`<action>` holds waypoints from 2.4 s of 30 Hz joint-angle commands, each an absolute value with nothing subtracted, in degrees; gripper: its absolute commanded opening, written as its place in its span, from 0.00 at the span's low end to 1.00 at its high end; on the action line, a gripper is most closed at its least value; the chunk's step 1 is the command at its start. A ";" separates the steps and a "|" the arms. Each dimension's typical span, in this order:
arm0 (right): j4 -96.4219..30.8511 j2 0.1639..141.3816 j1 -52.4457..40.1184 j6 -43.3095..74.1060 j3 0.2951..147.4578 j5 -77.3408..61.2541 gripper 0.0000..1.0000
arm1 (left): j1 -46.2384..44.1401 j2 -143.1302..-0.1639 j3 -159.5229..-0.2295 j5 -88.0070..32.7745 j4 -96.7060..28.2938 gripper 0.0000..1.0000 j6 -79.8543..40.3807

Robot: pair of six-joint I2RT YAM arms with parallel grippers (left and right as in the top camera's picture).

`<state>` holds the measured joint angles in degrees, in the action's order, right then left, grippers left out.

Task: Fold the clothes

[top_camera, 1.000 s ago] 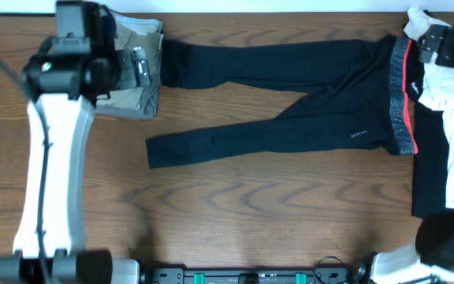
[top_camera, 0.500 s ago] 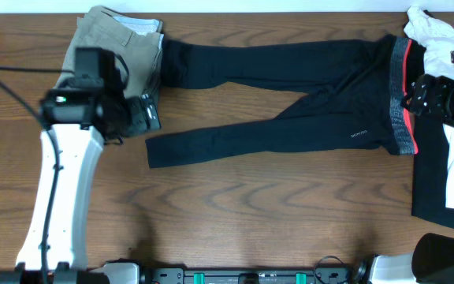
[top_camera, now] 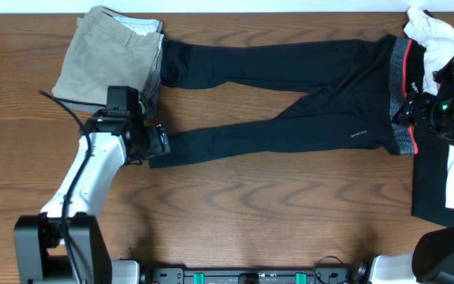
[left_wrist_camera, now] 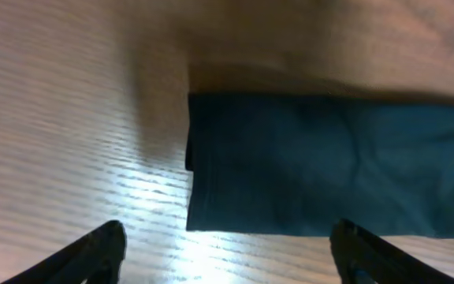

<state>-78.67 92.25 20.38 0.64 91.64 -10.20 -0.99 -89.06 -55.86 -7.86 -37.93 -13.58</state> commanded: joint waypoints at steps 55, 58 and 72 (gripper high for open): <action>-55.86 92.27 20.40 9.32 69.82 -2.52 0.78 | -1.10 -86.80 -62.48 2.57 -37.69 0.06 -13.21; -49.43 92.27 20.40 12.21 66.92 -0.67 0.75 | -1.10 -86.83 -62.19 2.61 -37.69 0.06 -13.19; -37.34 92.27 21.17 14.76 56.40 5.17 0.72 | -1.10 -86.85 -60.75 3.77 -37.69 0.06 -13.19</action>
<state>-38.17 92.31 20.45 13.43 57.65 3.14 -1.04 -86.80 -61.25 1.23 -37.50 -13.50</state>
